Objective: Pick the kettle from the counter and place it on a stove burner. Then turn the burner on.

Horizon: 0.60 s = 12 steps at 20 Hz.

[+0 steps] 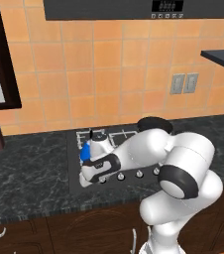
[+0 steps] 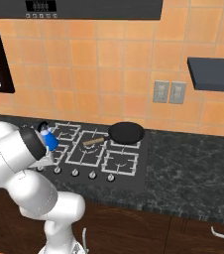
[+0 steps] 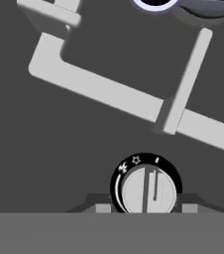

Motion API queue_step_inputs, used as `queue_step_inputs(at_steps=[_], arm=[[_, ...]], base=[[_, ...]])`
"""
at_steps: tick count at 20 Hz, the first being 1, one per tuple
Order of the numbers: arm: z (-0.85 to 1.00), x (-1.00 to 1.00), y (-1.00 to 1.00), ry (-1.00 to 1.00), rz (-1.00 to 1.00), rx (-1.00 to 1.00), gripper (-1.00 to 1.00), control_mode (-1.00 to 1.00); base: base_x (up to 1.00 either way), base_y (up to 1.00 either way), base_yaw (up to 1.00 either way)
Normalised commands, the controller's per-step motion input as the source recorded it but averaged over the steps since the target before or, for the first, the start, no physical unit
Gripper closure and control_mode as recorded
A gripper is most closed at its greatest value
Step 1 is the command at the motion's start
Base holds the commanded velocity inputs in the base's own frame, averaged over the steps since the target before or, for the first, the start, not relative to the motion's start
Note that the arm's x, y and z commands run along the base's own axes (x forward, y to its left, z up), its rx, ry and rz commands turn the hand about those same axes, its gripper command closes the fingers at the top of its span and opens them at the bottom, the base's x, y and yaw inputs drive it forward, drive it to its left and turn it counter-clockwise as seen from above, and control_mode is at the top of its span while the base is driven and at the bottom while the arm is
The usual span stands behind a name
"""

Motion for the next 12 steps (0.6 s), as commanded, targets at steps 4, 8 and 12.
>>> queue_step_inputs(at_steps=[4, 8, 12], arm=[[-0.29, 0.00, 0.00, -0.03, 0.30, 0.00, 1.00, -1.00], [-0.31, 0.00, 0.00, -0.02, 0.31, 0.00, 1.00, -1.00], [-0.33, 0.00, 0.00, -0.01, 0.32, 0.00, 1.00, -1.00]], base=[[0.00, 0.00, 0.00], [0.00, 0.00, 0.00], [0.00, 0.00, 0.00]])
